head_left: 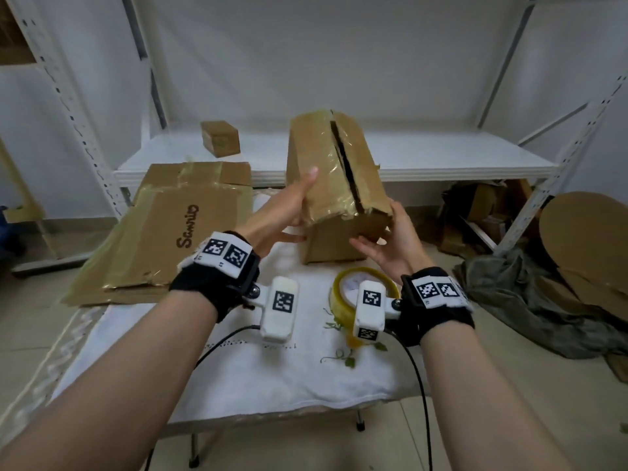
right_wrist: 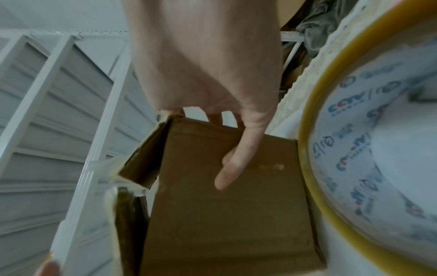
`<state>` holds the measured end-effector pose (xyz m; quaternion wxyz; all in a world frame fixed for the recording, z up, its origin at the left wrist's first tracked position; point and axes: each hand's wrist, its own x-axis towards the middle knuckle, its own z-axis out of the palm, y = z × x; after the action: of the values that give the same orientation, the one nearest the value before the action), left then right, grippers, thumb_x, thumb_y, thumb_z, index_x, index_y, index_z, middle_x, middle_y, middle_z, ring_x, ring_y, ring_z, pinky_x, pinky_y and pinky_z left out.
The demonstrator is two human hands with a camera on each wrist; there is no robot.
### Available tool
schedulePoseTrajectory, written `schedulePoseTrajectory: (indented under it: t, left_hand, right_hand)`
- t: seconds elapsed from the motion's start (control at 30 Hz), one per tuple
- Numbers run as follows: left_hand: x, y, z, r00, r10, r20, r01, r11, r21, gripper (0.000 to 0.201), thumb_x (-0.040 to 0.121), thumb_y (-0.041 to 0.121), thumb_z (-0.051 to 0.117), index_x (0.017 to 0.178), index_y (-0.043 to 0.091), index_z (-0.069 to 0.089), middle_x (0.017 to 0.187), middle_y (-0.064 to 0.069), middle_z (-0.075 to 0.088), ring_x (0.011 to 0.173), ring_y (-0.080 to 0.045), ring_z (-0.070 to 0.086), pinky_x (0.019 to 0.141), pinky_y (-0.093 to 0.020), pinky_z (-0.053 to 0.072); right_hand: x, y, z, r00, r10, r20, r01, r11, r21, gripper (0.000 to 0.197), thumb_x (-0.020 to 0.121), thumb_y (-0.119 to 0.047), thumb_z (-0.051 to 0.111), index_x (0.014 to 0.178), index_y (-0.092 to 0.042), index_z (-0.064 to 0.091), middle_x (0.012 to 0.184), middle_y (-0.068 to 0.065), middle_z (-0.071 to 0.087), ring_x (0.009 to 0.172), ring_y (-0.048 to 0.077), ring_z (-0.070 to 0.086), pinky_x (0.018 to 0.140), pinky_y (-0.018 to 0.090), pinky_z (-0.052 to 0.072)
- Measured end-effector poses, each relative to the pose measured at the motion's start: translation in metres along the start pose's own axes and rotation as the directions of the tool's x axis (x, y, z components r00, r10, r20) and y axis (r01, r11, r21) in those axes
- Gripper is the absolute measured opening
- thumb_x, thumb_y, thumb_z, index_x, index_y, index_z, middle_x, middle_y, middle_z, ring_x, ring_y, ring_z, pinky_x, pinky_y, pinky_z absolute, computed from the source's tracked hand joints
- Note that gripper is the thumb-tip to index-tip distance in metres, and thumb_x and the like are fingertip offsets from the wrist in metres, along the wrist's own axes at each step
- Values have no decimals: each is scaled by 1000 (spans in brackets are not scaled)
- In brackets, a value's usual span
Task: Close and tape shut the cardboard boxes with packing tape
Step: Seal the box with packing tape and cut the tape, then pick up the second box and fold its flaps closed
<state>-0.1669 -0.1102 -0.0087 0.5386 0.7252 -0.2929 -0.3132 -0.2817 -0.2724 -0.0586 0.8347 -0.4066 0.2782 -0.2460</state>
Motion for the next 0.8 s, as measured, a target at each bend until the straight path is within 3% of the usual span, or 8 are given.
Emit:
schedulePoseTrajectory:
  t: [0.17, 0.3, 0.37, 0.47, 0.53, 0.67, 0.77, 0.8]
  left_hand:
    - [19, -17, 12, 991, 110, -72, -112, 994, -15, 93, 86, 61, 64, 159, 27, 17, 152, 7, 42, 126, -10, 50, 103, -35, 47]
    - [28, -35, 9, 988, 115, -99, -114, 993, 19, 74, 88, 47, 70, 152, 34, 35, 143, 12, 48, 128, -7, 49, 105, -29, 42]
    - [27, -45, 7, 994, 82, -70, -80, 996, 23, 75, 89, 42, 70, 153, 32, 33, 144, 15, 45, 129, -5, 47, 109, -30, 40]
    - [20, -55, 3, 997, 25, -70, -24, 1000, 16, 73, 93, 32, 67, 155, 21, 29, 133, 14, 41, 125, -6, 42, 111, -30, 37]
    - [15, -62, -3, 994, -10, -109, 11, 1000, 12, 74, 92, 32, 68, 154, 19, 30, 140, 7, 46, 129, -13, 47, 110, -34, 41]
    - [-5, -67, -23, 983, -32, -183, 27, 999, -26, 46, 95, 19, 65, 138, 12, 52, 119, -6, 65, 112, -23, 63, 92, -32, 54]
    - [-27, -68, -42, 964, 6, -265, -16, 999, -36, 17, 95, 10, 64, 110, 4, 68, 101, -15, 69, 77, -16, 65, 68, -21, 53]
    - [-35, -71, -50, 952, 12, -305, -24, 999, -36, 11, 94, 9, 64, 103, 3, 70, 93, -14, 68, 69, -13, 61, 61, -18, 51]
  right_hand:
    - [14, 7, 3, 997, -66, -44, 72, 985, 155, 69, 98, -65, 43, 146, -16, 48, 141, 18, 52, 117, 38, 58, 79, 39, 62]
    - [12, 12, 11, 996, -75, -38, 74, 997, -25, 47, 105, -40, 48, 144, -15, 44, 138, 13, 51, 106, 25, 62, 99, 37, 52]
    - [10, 15, 13, 997, -60, -45, 57, 995, -80, 20, 105, -19, 51, 125, -20, 49, 123, 9, 56, 102, 25, 62, 93, 33, 54]
    - [8, 14, 13, 992, -56, -109, 43, 992, -118, 43, 101, -7, 55, 142, -14, 42, 116, 11, 53, 104, 31, 65, 89, 35, 58]
    - [3, 11, 15, 981, -65, -185, 39, 989, -143, 38, 99, -5, 56, 135, -7, 45, 107, 13, 53, 89, 25, 64, 89, 34, 58]
    - [-3, 10, 16, 957, -75, -281, 38, 990, -135, 23, 97, -2, 54, 119, -4, 47, 93, 10, 52, 69, 16, 53, 58, 24, 56]
    - [-10, 15, 24, 970, -16, -243, -23, 987, -156, 3, 95, -4, 53, 96, -6, 56, 78, 6, 51, 58, 12, 46, 43, 19, 46]
    - [-12, 19, 28, 976, 3, -219, -41, 985, -167, 11, 94, -5, 54, 84, -9, 53, 72, 4, 48, 56, 12, 44, 41, 19, 44]
